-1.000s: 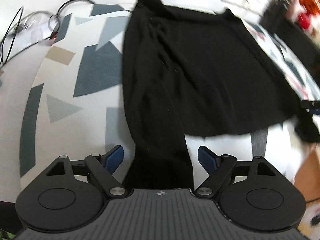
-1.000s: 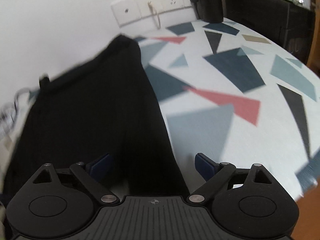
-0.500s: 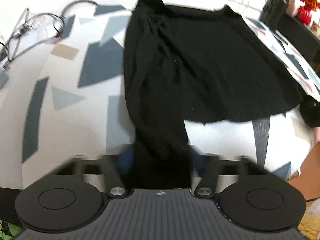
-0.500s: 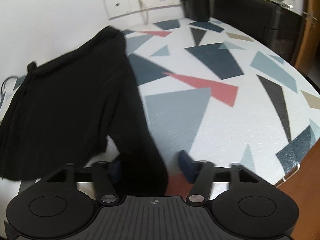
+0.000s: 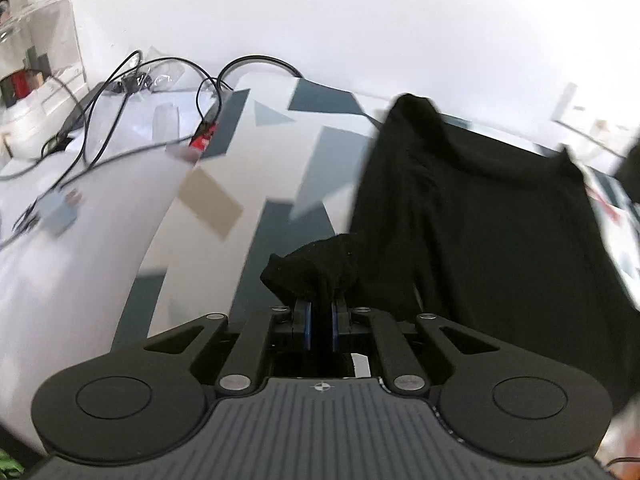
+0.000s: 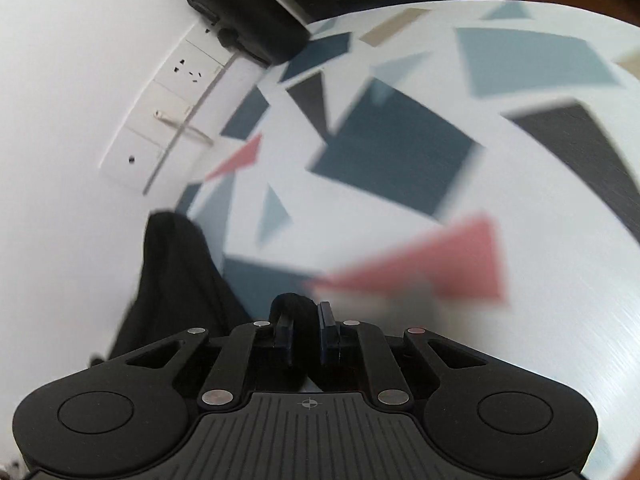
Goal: Fold clothes
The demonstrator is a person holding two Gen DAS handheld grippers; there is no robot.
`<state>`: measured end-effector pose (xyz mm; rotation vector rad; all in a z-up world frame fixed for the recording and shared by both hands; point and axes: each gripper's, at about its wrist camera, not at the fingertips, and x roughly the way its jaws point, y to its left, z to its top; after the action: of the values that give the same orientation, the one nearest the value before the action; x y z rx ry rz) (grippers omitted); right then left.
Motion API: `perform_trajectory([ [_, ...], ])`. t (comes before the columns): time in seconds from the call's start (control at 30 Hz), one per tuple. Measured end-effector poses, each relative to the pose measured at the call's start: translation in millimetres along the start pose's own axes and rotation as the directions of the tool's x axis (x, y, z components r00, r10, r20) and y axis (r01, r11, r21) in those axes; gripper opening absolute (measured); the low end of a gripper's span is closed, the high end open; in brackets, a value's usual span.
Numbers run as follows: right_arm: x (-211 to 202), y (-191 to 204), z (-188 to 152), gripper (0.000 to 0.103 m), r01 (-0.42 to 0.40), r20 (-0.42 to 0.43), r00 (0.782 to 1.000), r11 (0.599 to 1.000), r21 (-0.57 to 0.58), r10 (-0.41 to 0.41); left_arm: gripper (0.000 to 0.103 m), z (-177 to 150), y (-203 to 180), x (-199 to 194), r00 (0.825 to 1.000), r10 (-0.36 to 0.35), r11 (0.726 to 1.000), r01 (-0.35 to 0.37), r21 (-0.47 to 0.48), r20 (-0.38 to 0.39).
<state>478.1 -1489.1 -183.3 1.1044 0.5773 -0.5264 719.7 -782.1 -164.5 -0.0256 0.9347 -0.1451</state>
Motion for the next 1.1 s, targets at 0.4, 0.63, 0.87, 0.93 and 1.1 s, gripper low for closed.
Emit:
perform_trajectory([
  [0.4, 62.0, 249.5, 37.9, 0.050, -0.386, -0.185, 0.922, 0.836, -0.391, 0.339, 0.079, 138.5, -125.9, -7.0, 0.909, -0.377, 0.922, 0.348, 0.173, 0.181],
  [0.63, 53.5, 177.9, 30.6, 0.081, -0.293, -0.201, 0.953, 0.868, -0.401, 0.228, 0.085, 68.4, -81.7, -8.8, 0.949, -0.285, 0.930, 0.241, 0.280, 0.132],
  [0.87, 12.5, 45.3, -17.4, 0.072, -0.096, -0.191, 0.981, 0.901, -0.422, 0.016, 0.080, -33.7, -13.3, 1.0, 0.962, -0.263, 0.951, 0.272, 0.144, -0.078],
  [0.93, 1.6, 25.1, -40.5, 0.072, -0.044, -0.177, 0.983, 0.869, -0.492, -0.050, 0.080, -54.0, -6.4, -0.4, 0.959, -0.262, 0.951, 0.276, 0.139, -0.110],
  [1.1, -12.4, 17.8, -80.9, 0.069, 0.021, -0.106, 0.989, 0.802, -0.597, -0.104, 0.073, -81.2, -5.2, -1.1, 0.963, -0.249, 0.954, 0.262, 0.145, -0.101],
])
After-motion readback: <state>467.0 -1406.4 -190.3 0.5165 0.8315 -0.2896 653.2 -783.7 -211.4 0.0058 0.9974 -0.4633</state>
